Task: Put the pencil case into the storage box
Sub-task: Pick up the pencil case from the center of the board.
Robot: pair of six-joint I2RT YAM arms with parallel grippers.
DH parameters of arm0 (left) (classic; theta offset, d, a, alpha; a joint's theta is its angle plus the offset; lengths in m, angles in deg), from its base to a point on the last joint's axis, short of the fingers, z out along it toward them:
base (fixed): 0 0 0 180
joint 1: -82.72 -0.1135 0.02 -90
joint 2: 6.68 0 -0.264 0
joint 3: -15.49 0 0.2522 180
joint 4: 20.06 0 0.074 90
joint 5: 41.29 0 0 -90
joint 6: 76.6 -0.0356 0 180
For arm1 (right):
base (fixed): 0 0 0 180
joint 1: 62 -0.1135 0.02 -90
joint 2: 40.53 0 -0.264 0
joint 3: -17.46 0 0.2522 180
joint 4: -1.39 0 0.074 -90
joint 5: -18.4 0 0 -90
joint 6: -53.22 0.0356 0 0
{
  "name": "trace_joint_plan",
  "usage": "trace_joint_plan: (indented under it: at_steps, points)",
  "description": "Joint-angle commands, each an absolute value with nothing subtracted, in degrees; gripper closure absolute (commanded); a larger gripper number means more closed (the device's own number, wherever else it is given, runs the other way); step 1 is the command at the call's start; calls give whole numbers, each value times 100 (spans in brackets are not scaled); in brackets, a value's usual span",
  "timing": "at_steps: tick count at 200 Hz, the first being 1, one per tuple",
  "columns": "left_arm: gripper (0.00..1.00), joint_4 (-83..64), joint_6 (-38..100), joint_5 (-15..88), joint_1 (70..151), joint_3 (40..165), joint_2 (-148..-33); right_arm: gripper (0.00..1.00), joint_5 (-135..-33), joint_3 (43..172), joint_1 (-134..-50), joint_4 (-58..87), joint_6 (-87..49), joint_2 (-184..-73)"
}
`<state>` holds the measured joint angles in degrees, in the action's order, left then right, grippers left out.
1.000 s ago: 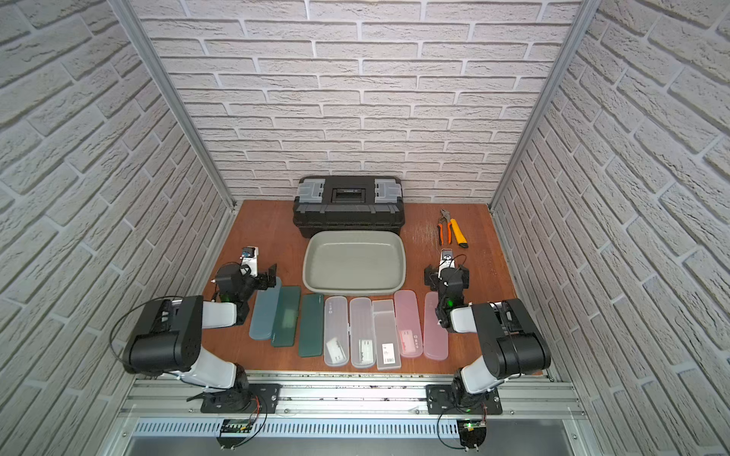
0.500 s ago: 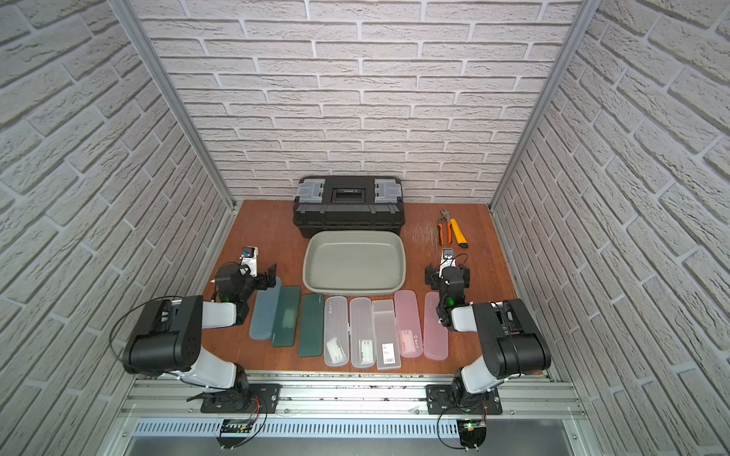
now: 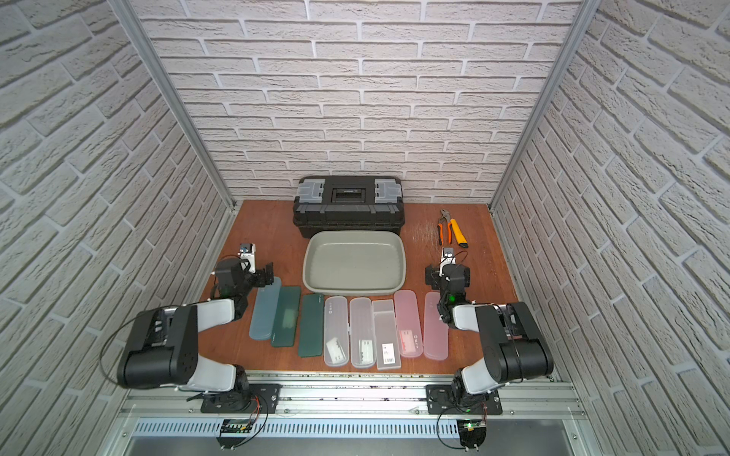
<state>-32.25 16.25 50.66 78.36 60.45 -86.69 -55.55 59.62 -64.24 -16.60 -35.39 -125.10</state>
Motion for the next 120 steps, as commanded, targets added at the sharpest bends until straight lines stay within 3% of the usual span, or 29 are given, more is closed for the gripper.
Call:
trace_joint_plan:
  at_steps: [1, 21, 55, 82, 120]
  points:
    - [1, -1285, 2228, 6143, 7945, 6979, -8000, 1, -5029, 7301, -6385, 765, -2828, -12068]
    - [2, -558, 2866, 6926, 8105, 7252, -7732, 1, -5319, 7844, -6385, 2096, -2413, -12015]
    - [2, 883, 4110, 6464, 7990, 7487, -7285, 0, -6543, 8026, -6391, 3785, -1527, -11614]
    - [2, 1119, 4474, 5792, 8312, 7239, -6887, 4, -7393, 7632, -6402, 4510, -1268, -11253]
    - [1, 1316, 4766, 6138, 9415, 7187, -6934, 4, -7165, 7143, -6429, 5079, -1081, -10816]
